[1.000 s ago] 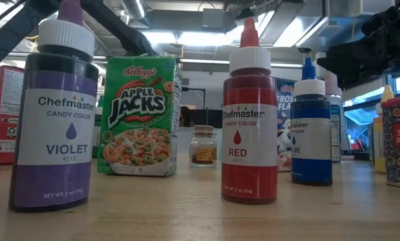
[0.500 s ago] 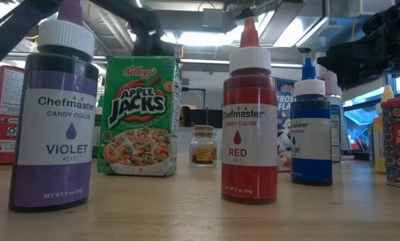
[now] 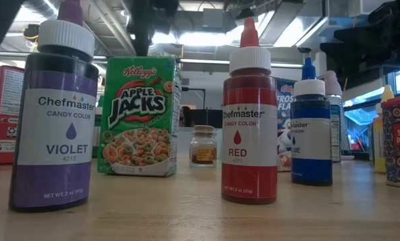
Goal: Pick & Place Kitchen Items
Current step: Put the light blue cereal box into the green bin
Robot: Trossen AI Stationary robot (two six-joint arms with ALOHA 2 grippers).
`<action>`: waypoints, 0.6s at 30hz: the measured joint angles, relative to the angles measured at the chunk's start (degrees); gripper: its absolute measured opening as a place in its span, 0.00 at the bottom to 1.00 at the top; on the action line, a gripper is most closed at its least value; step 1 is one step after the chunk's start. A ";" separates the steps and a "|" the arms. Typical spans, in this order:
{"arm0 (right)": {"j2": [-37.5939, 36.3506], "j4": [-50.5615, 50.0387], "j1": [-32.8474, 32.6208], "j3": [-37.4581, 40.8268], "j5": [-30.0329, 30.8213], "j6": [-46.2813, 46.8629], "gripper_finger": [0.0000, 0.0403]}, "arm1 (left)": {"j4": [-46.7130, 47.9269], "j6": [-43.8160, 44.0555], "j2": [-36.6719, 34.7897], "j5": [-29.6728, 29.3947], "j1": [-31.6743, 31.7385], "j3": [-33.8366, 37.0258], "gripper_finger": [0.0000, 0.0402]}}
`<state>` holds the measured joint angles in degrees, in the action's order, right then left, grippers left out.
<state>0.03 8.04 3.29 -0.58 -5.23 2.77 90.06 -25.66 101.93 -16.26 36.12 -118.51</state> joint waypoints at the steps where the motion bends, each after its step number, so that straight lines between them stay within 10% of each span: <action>1: 0.02 -0.16 0.00 0.00 0.02 0.73 0.52 | -0.01 1.13 -1.31 0.85 -0.68 -0.01 0.36; 12: 0.00 -0.05 0.00 0.00 -3.60 1.71 0.54 | -0.13 14.14 -14.32 9.44 -6.92 1.39 0.36; 18: 0.00 -0.31 -0.02 0.00 -3.98 2.81 0.72 | -3.93 15.40 -20.86 9.57 -8.46 10.43 0.36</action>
<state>0.03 7.73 3.27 -0.58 -9.21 5.58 86.13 -10.26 81.07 -6.70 27.66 -108.08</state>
